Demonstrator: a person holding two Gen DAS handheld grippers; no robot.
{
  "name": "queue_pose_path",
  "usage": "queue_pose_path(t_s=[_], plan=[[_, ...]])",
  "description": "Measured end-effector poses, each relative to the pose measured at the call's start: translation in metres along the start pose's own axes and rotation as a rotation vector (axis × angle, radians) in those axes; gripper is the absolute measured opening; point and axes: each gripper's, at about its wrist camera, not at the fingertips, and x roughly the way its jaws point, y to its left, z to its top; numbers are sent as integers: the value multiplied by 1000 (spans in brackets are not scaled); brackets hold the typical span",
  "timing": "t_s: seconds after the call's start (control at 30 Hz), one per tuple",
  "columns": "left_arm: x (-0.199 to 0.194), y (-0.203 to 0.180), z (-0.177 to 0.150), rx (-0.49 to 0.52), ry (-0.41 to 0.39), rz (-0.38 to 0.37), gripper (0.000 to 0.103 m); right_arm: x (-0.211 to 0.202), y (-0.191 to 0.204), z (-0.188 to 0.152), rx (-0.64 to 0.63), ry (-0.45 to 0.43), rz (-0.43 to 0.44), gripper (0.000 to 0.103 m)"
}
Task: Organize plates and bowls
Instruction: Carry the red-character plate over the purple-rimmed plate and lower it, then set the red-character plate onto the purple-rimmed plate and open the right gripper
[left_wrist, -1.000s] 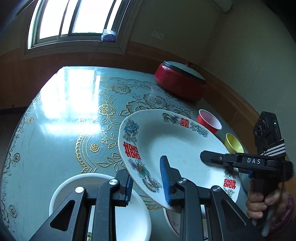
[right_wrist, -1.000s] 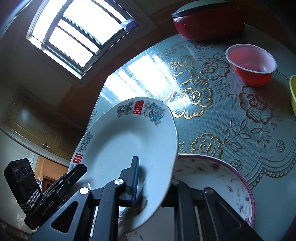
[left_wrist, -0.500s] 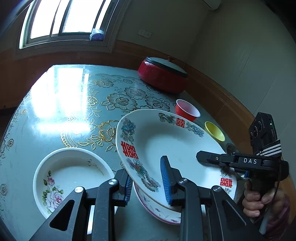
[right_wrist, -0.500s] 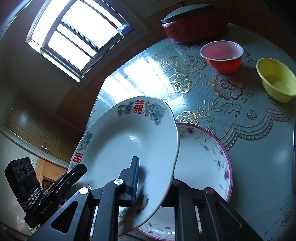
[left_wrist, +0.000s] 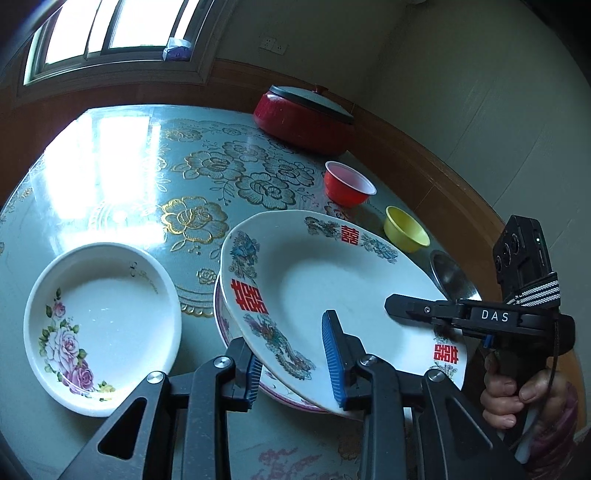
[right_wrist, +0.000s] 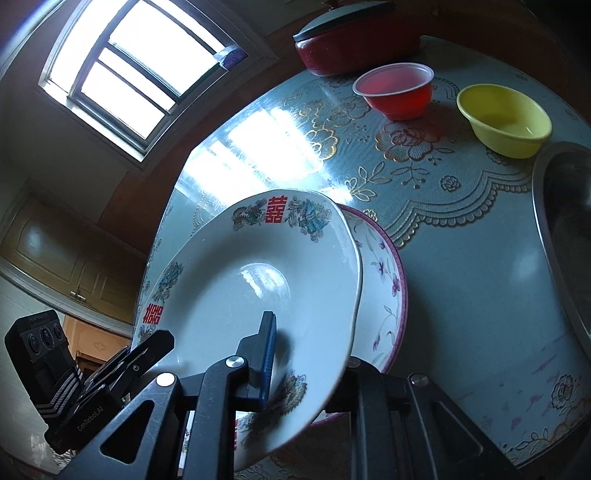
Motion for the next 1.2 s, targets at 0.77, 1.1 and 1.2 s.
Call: queue_pose_path(t_s=[0.77, 1.1, 1.2], plan=[[28, 1, -9, -29, 70, 46, 34, 20, -27, -6, 40, 104, -5, 22], [28, -4, -9, -10, 75, 77, 35, 16, -19, -8, -2, 130, -31, 24], [27, -8, -9, 2, 71, 83, 36, 11, -19, -9, -26, 131, -47, 25]])
